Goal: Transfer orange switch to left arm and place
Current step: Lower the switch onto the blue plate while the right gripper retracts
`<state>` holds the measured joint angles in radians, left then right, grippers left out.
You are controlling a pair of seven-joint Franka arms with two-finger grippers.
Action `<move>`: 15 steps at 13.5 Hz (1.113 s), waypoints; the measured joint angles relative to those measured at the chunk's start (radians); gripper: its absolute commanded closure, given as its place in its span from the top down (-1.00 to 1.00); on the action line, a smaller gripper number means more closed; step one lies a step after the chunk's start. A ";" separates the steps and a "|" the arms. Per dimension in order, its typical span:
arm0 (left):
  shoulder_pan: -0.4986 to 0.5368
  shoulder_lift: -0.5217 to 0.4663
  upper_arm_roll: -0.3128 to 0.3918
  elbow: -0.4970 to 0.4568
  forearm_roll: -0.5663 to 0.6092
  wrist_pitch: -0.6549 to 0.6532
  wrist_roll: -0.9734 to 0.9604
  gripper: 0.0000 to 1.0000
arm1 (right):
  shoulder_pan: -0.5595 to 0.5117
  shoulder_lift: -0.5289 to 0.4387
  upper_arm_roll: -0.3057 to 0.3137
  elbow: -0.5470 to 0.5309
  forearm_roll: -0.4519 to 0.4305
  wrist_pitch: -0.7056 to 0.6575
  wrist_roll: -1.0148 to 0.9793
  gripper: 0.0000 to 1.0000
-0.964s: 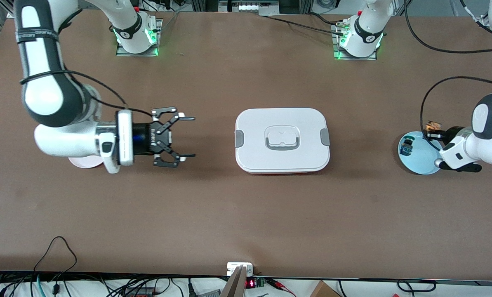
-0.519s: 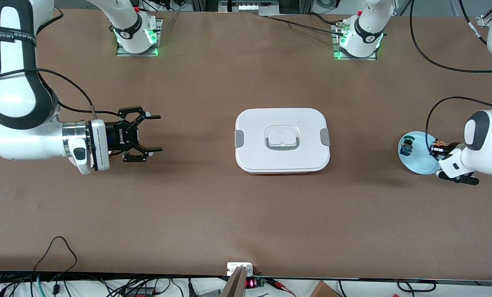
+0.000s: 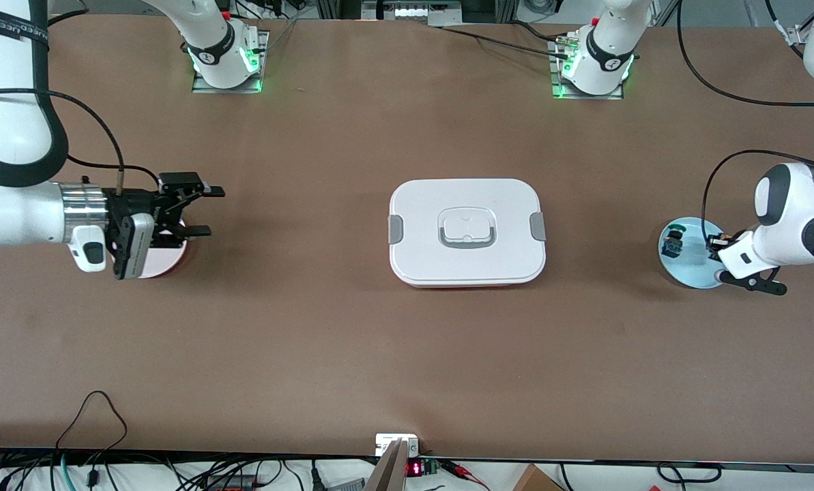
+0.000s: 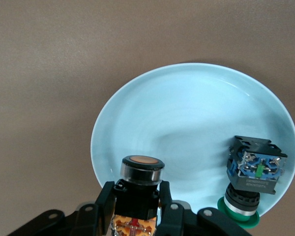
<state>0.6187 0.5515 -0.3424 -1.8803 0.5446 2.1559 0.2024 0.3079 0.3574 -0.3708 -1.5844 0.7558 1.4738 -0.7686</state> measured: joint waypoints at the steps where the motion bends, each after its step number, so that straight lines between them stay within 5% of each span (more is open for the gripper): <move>1: 0.000 -0.005 0.000 -0.009 0.000 0.013 -0.008 -1.00 | 0.000 -0.008 -0.006 0.007 -0.065 -0.015 0.096 1.00; 5: 0.000 -0.008 0.000 -0.050 0.000 0.104 -0.099 -1.00 | 0.019 -0.019 0.024 0.080 -0.353 -0.055 0.463 1.00; 11: 0.017 -0.012 0.000 -0.072 0.000 0.112 -0.308 -0.96 | 0.034 -0.038 0.099 0.180 -0.784 -0.111 0.607 1.00; 15: 0.038 -0.027 -0.009 -0.095 0.000 0.157 -0.386 -0.92 | -0.051 -0.041 0.095 0.255 -0.824 0.006 0.614 1.00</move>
<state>0.6568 0.5246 -0.3512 -1.9755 0.5447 2.3127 -0.1832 0.2565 0.3167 -0.2758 -1.3295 -0.0684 1.4799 -0.1545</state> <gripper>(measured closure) 0.590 0.000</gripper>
